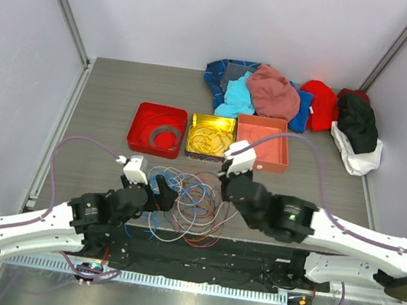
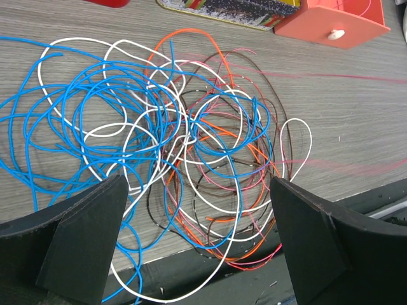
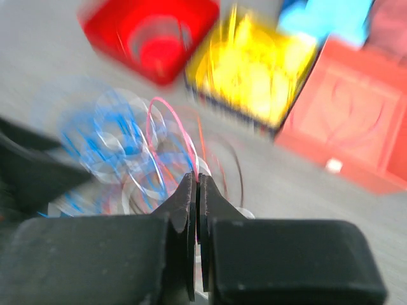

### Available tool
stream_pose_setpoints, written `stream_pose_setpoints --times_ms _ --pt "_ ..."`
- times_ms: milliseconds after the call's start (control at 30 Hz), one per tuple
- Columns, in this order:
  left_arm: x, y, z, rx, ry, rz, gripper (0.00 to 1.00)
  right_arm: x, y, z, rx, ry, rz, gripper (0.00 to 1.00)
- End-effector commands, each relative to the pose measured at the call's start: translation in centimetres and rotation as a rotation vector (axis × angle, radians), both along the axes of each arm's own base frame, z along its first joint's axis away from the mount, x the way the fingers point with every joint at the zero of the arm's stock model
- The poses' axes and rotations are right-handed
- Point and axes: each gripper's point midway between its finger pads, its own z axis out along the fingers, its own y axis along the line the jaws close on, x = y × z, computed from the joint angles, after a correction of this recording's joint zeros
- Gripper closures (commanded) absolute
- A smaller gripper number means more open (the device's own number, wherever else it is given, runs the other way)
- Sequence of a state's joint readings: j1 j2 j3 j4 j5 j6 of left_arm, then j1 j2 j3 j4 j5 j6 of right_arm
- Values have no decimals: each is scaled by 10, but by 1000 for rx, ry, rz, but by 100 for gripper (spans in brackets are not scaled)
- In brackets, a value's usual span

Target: Untangle the cables

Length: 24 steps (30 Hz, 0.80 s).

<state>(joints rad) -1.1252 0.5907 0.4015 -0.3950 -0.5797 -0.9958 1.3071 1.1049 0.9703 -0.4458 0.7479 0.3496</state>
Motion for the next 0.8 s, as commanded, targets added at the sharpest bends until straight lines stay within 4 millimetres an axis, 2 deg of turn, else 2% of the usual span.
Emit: stream_pose_setpoints --times_ms 0,33,100,133,200,233,300,333,400,433,500,533,600,633,767 --pt "6 4 3 -30 -13 63 0 6 -22 91 125 -117 -48 99" --pt "6 4 1 -39 -8 70 0 6 -27 119 174 -138 -51 99" --pt "7 6 3 -69 -11 87 0 5 -32 147 198 -169 -41 99" --pt "7 6 2 -79 -11 90 0 4 -37 173 250 -190 -41 99" --pt "6 5 8 -115 -27 84 0 4 -42 198 272 -223 -32 99" --pt "6 3 11 -133 -37 73 0 3 -48 222 320 -245 -34 99" --pt "5 2 19 -155 -70 44 0 4 -52 243 332 -278 -38 99" --pt "4 1 19 -162 -77 31 0 4 -59 266 374 -299 -46 99" --pt "4 3 27 -204 -105 31 0 5 -58 282 368 -326 -48 99" --pt "3 4 23 -205 -108 31 0 4 -65 303 413 -346 -56 99" --pt "4 8 27 -232 -120 43 0 8 -65 315 412 -364 -74 99" --pt "3 9 25 -232 -119 44 0 8 -71 331 440 -386 -89 99" --pt "1 10 22 -235 -110 45 0 10 -73 342 440 -411 -110 99" --pt "0 11 20 -235 -107 42 0 10 -81 360 470 -443 -122 99" --pt "-2 10 13 -226 -87 30 0 10 -94 394 519 -498 -150 99"
